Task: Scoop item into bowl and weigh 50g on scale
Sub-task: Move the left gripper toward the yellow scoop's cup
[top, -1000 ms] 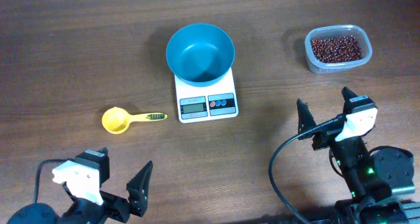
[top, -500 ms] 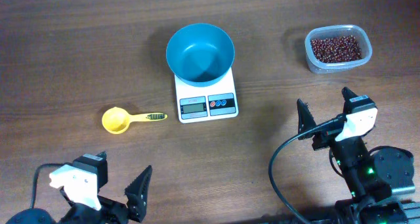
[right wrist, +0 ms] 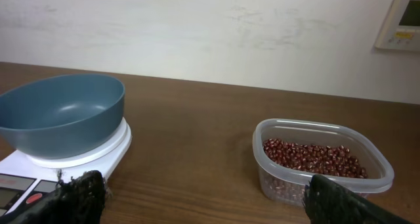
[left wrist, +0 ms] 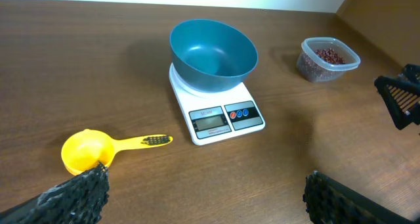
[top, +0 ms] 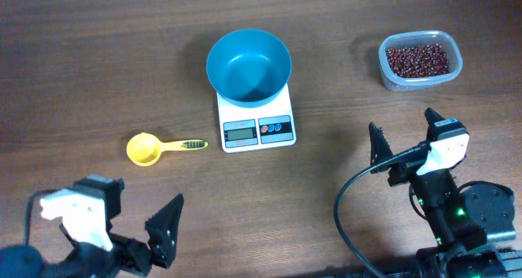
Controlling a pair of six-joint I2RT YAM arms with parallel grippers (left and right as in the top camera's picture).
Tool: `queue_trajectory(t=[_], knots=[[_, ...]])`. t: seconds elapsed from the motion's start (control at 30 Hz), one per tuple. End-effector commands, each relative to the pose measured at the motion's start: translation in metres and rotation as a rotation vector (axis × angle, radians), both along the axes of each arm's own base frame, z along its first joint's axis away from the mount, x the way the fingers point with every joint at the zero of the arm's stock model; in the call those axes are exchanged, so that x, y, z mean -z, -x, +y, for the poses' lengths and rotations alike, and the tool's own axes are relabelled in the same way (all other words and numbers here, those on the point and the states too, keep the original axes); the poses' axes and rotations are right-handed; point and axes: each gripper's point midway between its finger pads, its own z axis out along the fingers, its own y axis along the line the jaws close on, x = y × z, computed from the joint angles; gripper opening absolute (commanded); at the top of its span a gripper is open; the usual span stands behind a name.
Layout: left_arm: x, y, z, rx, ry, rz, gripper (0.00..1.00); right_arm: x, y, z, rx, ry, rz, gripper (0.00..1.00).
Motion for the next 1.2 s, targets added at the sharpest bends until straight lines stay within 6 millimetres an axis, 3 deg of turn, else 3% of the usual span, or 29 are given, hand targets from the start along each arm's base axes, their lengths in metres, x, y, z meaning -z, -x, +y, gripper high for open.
queue_trajectory(t=[0.0, 0.13, 0.47, 0.77, 1.17], knots=[[-0.012, -0.007, -0.003, 0.010, 0.005, 0.034, 0.99, 0.003, 0.000, 0.001, -0.003, 0.000, 0.004, 0.99], [-0.020, -0.009, -0.013, 0.066, 0.031, 0.068, 0.99, 0.003, 0.000, 0.001, -0.003, 0.000, 0.004, 0.99], [-0.039, 0.030, -0.062, 0.409, 0.204, 0.087, 0.99, 0.003, 0.000, 0.001, -0.003, 0.000, 0.004, 0.99], [-0.044, 0.042, -0.071, 0.493, 0.247, 0.092, 0.99, 0.003, 0.000, 0.001, -0.003, 0.000, 0.004, 0.99], [-0.044, 0.042, -0.071, 0.490, 0.246, 0.095, 0.99, 0.003, 0.000, 0.001, -0.003, 0.000, 0.004, 0.99]])
